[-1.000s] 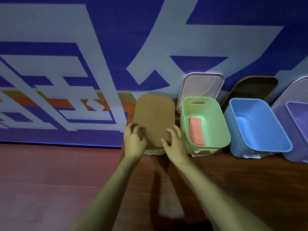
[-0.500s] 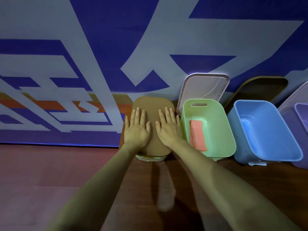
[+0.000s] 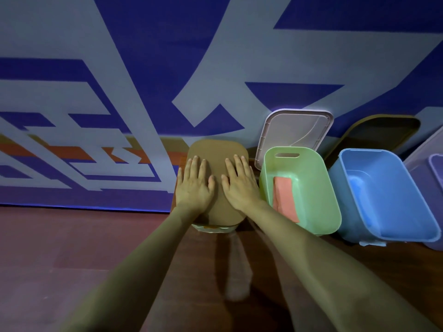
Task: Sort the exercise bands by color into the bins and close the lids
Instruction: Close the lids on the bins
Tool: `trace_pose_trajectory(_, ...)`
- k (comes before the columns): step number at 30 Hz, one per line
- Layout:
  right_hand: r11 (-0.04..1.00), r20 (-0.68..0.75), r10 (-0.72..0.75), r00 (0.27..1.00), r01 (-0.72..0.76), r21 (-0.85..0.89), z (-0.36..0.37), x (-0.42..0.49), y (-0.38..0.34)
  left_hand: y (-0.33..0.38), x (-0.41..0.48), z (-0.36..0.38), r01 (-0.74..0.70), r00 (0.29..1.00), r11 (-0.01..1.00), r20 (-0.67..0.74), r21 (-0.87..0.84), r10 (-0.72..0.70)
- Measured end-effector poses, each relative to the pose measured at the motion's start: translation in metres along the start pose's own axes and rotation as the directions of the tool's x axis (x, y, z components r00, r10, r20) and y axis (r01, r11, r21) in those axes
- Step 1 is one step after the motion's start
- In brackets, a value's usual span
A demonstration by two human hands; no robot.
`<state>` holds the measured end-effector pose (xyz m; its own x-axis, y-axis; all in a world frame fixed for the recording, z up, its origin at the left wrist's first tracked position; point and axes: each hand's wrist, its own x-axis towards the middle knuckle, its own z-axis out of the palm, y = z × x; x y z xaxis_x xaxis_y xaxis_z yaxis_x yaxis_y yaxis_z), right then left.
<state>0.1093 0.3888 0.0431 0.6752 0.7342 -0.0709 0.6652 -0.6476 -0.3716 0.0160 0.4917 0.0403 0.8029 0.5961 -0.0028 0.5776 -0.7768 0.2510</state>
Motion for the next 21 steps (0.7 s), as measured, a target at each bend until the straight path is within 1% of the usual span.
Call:
trace_pose_trajectory(3,0.999,0.094,0.006,0.996,-0.010,0.047,-0.010,0.001,0.001,0.004,0.000,-0.008,-0.001,1.000,1.000,0.017,-0.026,0.001)
trace_pose_trajectory(5,0.999,0.123,-0.010,0.992,0.004,0.044,-0.023,0.003,0.004,0.010,0.004,-0.015,0.014,0.999,1.000,0.040,0.000,-0.014)
trace_pose_trajectory(7,0.997,0.047,-0.052,0.998,0.049,0.052,-0.039,0.004,0.012,0.022,0.008,-0.027,0.026,0.999,0.999,0.040,0.035,-0.028)
trace_pose_trajectory(9,0.995,-0.085,-0.088,0.992,0.092,0.043,-0.058,0.003,0.026,0.041,0.012,-0.036,-0.005,1.000,1.000,0.021,0.027,0.004)
trace_pose_trajectory(11,0.997,-0.165,-0.068,0.984,0.075,0.035,-0.078,0.001,0.045,0.066,0.015,-0.046,-0.076,0.997,0.996,-0.029,-0.053,0.075)
trace_pose_trajectory(13,0.999,-0.193,-0.011,0.981,0.019,0.037,-0.098,-0.001,0.069,0.096,0.020,-0.053,-0.121,0.992,0.971,-0.057,-0.206,0.112)
trace_pose_trajectory(15,0.998,-0.212,0.046,0.976,-0.036,0.049,-0.117,-0.003,0.095,0.124,0.029,-0.058,-0.061,0.998,0.938,-0.011,-0.342,0.061)
trace_pose_trajectory(18,0.987,-0.262,0.147,0.954,-0.124,0.103,-0.141,0.000,0.129,0.160,0.048,-0.059,0.024,0.997,0.885,0.073,-0.464,0.012)
trace_pose_trajectory(21,0.949,-0.307,0.278,0.910,-0.211,0.236,-0.158,0.009,0.152,0.186,0.063,-0.059,0.177,0.983,0.759,0.153,-0.626,-0.104)
